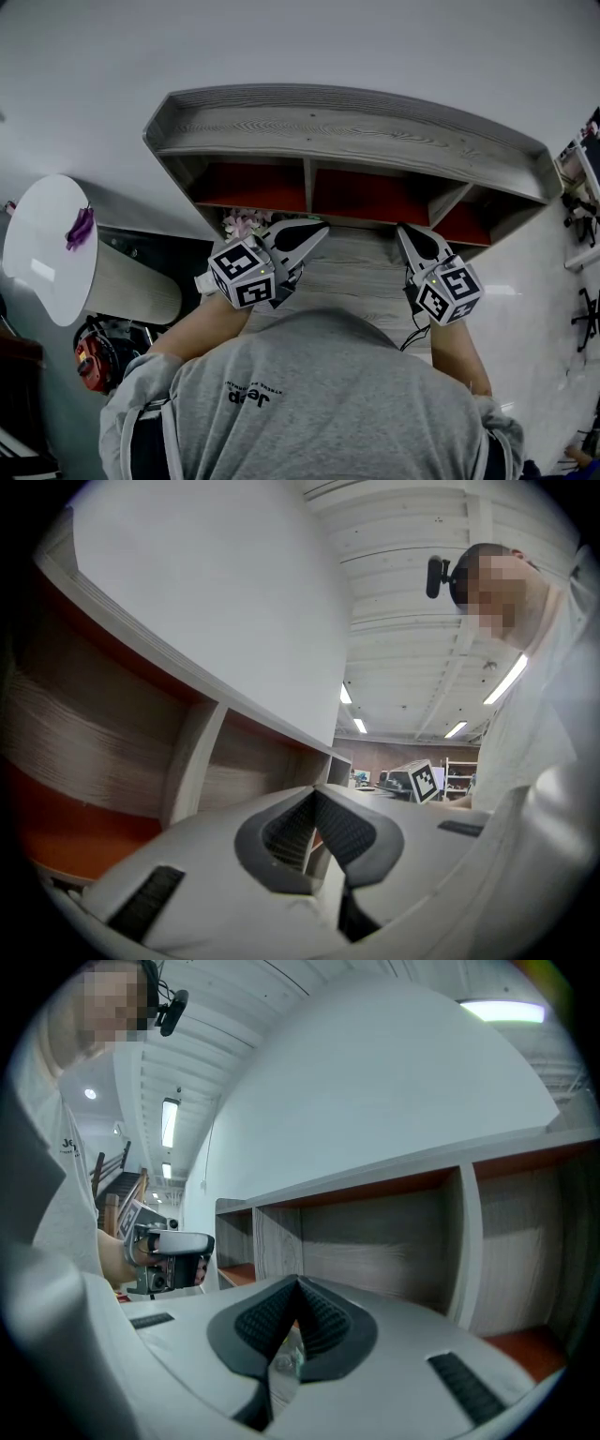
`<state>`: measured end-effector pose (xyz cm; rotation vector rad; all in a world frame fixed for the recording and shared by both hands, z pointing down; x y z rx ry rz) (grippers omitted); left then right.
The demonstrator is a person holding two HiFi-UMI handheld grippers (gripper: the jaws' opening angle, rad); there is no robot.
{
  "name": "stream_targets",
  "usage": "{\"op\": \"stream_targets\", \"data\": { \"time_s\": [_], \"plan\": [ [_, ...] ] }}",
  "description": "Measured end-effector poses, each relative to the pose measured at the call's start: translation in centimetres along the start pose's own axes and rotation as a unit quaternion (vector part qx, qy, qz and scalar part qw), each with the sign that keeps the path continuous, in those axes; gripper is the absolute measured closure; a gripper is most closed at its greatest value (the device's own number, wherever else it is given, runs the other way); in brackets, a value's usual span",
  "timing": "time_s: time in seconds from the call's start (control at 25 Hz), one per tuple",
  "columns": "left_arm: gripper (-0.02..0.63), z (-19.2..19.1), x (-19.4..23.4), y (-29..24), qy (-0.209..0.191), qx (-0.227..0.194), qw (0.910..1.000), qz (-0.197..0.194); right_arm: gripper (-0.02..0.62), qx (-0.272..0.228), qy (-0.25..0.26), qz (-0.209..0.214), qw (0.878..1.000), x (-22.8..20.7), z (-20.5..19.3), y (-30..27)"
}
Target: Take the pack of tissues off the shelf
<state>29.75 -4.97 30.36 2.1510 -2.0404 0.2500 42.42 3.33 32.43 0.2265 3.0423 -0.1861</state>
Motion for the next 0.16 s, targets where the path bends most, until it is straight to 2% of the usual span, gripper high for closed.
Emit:
{"op": "stream_targets", "data": {
  "time_s": [0.16],
  "plan": [
    [0.584, -0.04, -0.06, -0.15, 0.001, -0.001, 1.0, 0.0, 0.588, -0.001, 0.002, 0.001, 1.0, -0.11, 0.09, -0.02]
  ]
}}
Point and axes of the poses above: the fingertips, and each gripper's own axes: y backward along the fingers, x to its left, z out of its top, the point moved 1 cm from there along y, backward along the fingers, and after that the axes turned 12 degrees about z, right-handed, at the moved point
